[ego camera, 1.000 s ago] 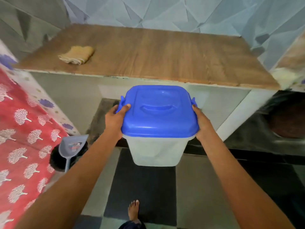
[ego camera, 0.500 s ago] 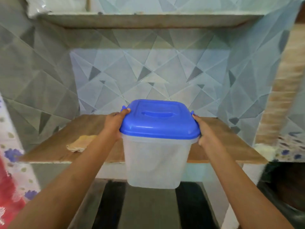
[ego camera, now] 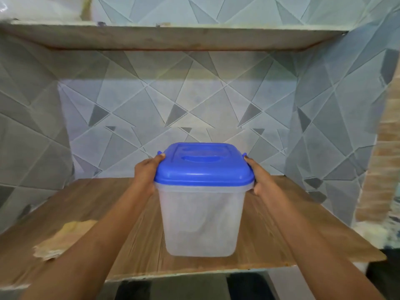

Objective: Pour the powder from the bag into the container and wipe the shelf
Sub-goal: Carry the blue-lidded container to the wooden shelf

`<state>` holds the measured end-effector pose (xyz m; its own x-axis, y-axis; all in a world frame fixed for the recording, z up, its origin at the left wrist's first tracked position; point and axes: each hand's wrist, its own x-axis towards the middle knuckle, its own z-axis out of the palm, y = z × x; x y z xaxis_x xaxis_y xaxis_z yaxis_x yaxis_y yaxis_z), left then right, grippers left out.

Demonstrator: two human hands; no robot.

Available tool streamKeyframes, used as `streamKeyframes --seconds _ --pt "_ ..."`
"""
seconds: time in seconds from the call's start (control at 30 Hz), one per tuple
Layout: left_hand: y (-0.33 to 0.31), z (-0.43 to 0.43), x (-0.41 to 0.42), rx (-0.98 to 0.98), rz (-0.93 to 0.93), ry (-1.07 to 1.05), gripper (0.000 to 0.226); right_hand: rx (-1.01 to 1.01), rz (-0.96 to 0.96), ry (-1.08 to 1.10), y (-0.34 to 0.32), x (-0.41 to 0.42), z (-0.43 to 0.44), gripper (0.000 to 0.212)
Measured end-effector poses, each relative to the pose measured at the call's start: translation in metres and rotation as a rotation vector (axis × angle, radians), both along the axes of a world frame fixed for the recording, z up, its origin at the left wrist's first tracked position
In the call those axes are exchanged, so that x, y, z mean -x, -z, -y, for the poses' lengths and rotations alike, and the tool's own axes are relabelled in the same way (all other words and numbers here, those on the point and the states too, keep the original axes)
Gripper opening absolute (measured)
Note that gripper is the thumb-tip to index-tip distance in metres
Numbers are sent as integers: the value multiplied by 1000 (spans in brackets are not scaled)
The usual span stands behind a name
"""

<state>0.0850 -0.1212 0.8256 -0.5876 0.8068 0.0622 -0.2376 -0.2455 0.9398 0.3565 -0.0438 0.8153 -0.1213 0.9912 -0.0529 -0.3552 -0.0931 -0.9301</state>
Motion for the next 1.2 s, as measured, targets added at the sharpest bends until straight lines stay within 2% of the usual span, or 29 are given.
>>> streamKeyframes --seconds 0.1,0.27,0.37,0.47,0.53,0.63,0.77,0.83,0.93,1.03,1.2 --pt "13 -40 3 13 21 -23 20 11 18 -16 8 6 -36 25" --pt "28 -90 11 13 49 -46 13 17 9 -91 19 17 -97 25" --pt "36 -105 18 33 48 -33 19 3 -35 -106 34 28 -122 19" --pt "43 -113 26 45 74 -26 30 -2 -22 -107 46 36 -138 21" --pt "47 -116 32 56 74 -21 29 -2 2 -141 46 39 -145 23" --pt "49 -122 41 114 41 -21 39 -47 55 -228 35 40 -143 35" --pt "42 -130 54 206 -22 94 27 2 123 -16 29 45 -145 20" --pt "40 -134 59 257 -88 106 28 24 232 48 24 49 -150 14" --pt "36 -142 68 347 -343 50 29 63 359 32 15 50 -153 39" --pt "29 -148 71 440 -617 40 42 60 510 38 9 49 -158 50" --pt "16 -156 67 592 -930 -32 39 -31 800 137 8 49 -171 39"
